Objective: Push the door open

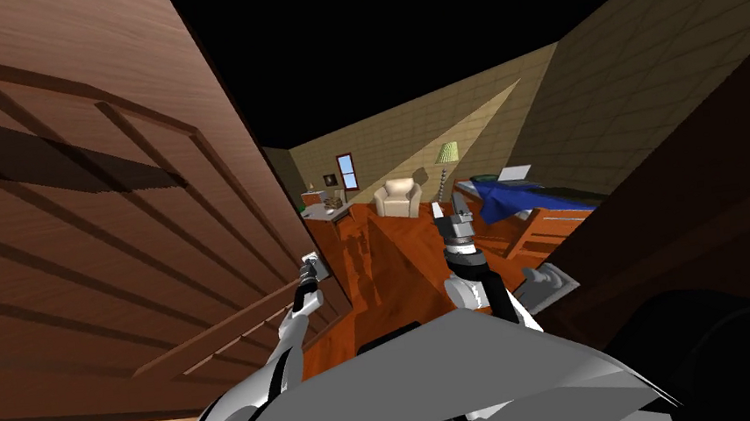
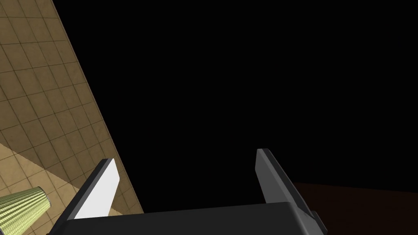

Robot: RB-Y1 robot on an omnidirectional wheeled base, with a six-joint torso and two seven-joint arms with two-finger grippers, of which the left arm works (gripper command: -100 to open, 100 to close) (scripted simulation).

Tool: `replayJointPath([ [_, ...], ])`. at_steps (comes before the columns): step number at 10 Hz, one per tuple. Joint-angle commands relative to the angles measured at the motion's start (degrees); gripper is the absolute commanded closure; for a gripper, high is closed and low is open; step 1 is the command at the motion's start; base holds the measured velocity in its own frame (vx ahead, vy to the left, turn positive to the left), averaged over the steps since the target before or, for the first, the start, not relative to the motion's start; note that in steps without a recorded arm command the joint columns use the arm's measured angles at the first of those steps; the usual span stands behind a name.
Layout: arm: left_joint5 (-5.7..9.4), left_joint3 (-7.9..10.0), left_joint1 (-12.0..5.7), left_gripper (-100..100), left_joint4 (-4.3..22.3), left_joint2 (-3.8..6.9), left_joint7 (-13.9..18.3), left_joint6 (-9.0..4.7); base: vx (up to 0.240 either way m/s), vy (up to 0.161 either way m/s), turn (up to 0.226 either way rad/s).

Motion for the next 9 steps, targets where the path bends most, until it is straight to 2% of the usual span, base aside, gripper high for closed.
replayJointPath([
  [1, 0.44, 1.10, 0.11, 100, -0.20, 0.64, -0.40, -0.06, 0.189, -0.073, 0.052],
  [3, 0.90, 2.28, 0.29, 100, -0.08, 1.16, -0.86, -0.14, 0.195, -0.089, 0.078],
  [4, 0.90, 2.28, 0.29, 100, -0.08, 1.16, -0.86, -0.14, 0.133, -0.049, 0.032],
  [5, 1.27, 3.20, 0.42, 100, 0.02, 1.57, -1.22, -0.20, 0.175, -0.049, 0.031],
  [7, 1.49, 3.78, 0.50, 100, 0.07, 1.83, -1.45, -0.23, 0.149, -0.051, 0.044],
  [8, 1.38, 3.53, 0.73, 100, -0.02, 1.78, -1.28, -0.10, 0.075, -0.017, 0.037],
  [9, 1.80, 4.59, 0.94, 100, -0.06, 2.26, -1.73, -0.11, 0.137, -0.023, 0.056],
])
